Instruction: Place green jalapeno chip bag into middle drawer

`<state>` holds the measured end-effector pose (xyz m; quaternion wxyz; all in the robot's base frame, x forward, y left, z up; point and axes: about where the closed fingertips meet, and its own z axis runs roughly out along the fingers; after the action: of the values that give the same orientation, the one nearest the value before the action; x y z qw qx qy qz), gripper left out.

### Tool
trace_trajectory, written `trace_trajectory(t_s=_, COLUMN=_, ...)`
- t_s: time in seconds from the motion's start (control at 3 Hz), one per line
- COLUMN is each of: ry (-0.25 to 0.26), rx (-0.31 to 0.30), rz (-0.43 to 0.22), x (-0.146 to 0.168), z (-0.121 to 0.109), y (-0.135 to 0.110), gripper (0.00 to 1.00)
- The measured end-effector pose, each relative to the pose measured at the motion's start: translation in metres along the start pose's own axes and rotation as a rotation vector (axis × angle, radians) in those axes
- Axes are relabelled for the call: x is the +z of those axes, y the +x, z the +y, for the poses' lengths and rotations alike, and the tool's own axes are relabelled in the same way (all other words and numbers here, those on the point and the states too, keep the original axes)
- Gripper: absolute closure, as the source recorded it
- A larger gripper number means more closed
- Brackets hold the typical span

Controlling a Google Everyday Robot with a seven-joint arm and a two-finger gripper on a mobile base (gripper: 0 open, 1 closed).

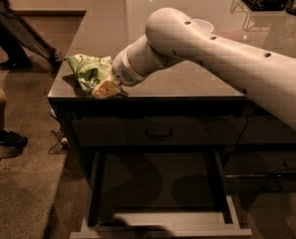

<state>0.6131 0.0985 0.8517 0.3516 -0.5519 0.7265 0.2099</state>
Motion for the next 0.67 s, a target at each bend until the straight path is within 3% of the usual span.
trace_trajectory(t_s=0.33, ry=-0.001, rx=-0.016, rz=-0.078, x=-0.027, z=0.02, y=-0.009, gripper=0.89)
trace_trajectory(t_s=0.67, ry=0.044, rx=0.004, rz=-0.113, x=-0.085, z=0.038, y=0.006, gripper=1.0)
